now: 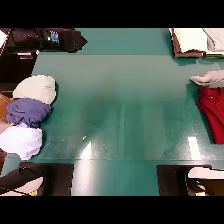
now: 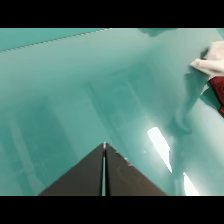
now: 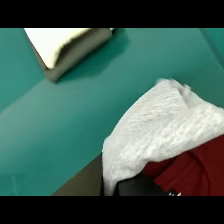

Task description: Fold the shirts.

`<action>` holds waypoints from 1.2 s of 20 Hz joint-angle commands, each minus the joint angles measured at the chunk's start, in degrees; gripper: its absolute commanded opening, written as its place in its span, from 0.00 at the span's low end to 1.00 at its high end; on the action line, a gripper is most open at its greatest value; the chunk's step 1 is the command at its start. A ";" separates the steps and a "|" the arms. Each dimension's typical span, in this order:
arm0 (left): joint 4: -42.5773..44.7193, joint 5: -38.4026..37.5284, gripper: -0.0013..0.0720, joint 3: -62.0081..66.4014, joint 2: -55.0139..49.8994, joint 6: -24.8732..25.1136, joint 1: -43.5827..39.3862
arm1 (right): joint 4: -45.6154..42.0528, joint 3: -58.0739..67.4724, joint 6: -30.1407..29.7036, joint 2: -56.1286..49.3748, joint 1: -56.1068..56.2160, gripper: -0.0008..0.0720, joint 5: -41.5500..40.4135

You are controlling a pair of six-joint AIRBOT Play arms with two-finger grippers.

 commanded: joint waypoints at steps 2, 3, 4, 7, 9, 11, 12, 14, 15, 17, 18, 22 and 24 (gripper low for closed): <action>0.04 -0.28 0.05 0.00 -0.04 0.02 0.00 | 0.13 6.29 0.07 0.02 -1.97 0.03 5.44; 0.04 -0.46 0.05 0.00 -0.04 0.04 0.02 | 0.13 6.32 0.07 0.02 -2.75 0.03 7.45; 0.09 -0.50 0.05 0.00 -0.04 0.04 0.00 | 0.13 6.27 0.07 0.02 -3.63 0.03 9.88; 0.09 -0.48 0.05 0.00 -0.04 0.07 0.00 | 0.04 6.16 0.02 0.02 -6.45 0.03 17.40; 0.26 -0.48 0.05 0.00 -0.04 0.07 0.00 | -0.02 6.14 0.02 0.02 -8.61 0.03 22.08; 0.33 -0.48 0.05 0.00 -0.04 0.07 0.00 | -2.69 6.14 0.66 0.02 -10.47 0.03 25.81; 0.48 -0.48 0.05 0.00 -0.04 0.07 0.02 | -5.05 6.12 1.95 0.02 -11.17 0.03 27.45; 1.33 -0.66 0.05 0.00 -0.04 0.07 0.00 | -7.65 4.00 2.84 0.90 -12.13 0.03 28.94; 1.51 -0.92 0.05 0.00 -0.04 0.07 0.00 | -7.91 1.44 2.84 2.01 -12.57 0.03 28.55; 1.73 -1.03 0.05 0.00 -0.04 0.11 0.00 | -12.09 -5.03 2.82 5.03 -12.61 0.03 27.08; 2.03 -1.01 0.05 0.00 -0.04 0.09 0.00 | -15.39 -7.54 2.82 6.21 -12.61 0.03 26.80; 2.73 -1.84 0.05 0.00 -0.04 0.11 0.00 | -24.13 -15.78 2.86 10.12 -13.66 0.57 26.84; 2.73 -1.92 0.05 0.00 -0.04 0.35 0.00 | -23.93 -17.55 3.15 10.97 -15.26 0.84 27.21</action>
